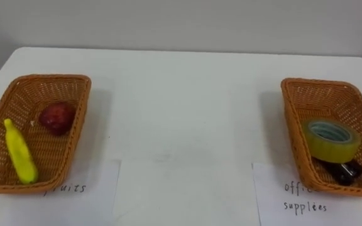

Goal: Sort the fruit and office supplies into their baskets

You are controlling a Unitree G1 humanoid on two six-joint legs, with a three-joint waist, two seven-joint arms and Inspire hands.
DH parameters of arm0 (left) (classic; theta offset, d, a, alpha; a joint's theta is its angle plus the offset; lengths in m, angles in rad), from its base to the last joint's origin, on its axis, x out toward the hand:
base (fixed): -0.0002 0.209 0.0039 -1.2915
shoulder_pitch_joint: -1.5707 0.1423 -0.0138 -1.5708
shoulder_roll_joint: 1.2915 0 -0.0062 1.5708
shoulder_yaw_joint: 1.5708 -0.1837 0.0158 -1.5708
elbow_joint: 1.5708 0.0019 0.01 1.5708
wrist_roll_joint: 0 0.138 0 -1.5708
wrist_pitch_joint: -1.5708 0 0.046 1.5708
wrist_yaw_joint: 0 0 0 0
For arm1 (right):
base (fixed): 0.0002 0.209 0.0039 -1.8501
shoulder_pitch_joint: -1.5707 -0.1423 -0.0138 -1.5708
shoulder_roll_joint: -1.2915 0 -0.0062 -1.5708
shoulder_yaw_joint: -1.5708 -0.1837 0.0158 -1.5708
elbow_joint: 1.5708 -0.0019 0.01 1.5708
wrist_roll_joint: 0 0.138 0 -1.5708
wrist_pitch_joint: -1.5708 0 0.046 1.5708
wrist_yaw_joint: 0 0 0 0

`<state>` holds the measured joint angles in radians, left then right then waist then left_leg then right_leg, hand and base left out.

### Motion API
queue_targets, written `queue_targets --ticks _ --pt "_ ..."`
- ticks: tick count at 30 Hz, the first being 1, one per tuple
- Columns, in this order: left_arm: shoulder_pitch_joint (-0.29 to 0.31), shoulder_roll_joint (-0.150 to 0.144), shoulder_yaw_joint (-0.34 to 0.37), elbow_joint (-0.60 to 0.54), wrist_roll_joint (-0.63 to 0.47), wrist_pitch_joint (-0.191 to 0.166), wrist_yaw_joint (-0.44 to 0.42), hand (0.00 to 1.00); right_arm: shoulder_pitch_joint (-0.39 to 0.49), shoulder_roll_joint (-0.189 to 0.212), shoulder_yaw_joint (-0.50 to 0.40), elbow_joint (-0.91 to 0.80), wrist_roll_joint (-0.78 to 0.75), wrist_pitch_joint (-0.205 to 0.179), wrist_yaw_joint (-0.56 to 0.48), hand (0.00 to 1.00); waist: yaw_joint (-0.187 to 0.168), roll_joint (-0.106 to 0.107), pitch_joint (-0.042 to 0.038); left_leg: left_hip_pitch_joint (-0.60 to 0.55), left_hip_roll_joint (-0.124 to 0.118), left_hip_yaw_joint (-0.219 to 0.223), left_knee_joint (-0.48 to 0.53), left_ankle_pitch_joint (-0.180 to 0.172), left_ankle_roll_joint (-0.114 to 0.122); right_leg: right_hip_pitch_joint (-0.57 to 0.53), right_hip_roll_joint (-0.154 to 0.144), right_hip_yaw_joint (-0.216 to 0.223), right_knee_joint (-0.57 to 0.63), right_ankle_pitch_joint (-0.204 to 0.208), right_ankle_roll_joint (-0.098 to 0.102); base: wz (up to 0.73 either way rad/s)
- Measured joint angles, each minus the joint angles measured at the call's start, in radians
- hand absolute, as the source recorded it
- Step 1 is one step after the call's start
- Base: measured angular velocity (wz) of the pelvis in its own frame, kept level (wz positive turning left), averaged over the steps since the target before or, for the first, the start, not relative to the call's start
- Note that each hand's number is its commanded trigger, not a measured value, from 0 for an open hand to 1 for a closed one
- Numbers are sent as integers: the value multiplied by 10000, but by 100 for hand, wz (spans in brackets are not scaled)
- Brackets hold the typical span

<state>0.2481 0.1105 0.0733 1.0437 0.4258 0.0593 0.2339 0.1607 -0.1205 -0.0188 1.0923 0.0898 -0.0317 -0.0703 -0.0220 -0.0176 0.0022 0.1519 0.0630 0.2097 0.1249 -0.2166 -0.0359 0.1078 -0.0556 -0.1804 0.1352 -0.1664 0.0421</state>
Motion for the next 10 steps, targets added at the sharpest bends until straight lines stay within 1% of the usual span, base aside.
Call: queue_targets --ticks 3,10 --pt "26 -1 1 0 12 0 0 0 -2 0 0 37 21 0 77 0 7 -31 14 67 -1 -27 60 0 0 131 -6 6 -4 0 0 0" --pt "-29 -3 8 0 275 -3 14 0 1 -1 84 58 225 -2 156 0 11 -40 12 171 -8 -10 58 0 0 186 -7 97 -11 -15 9 0"
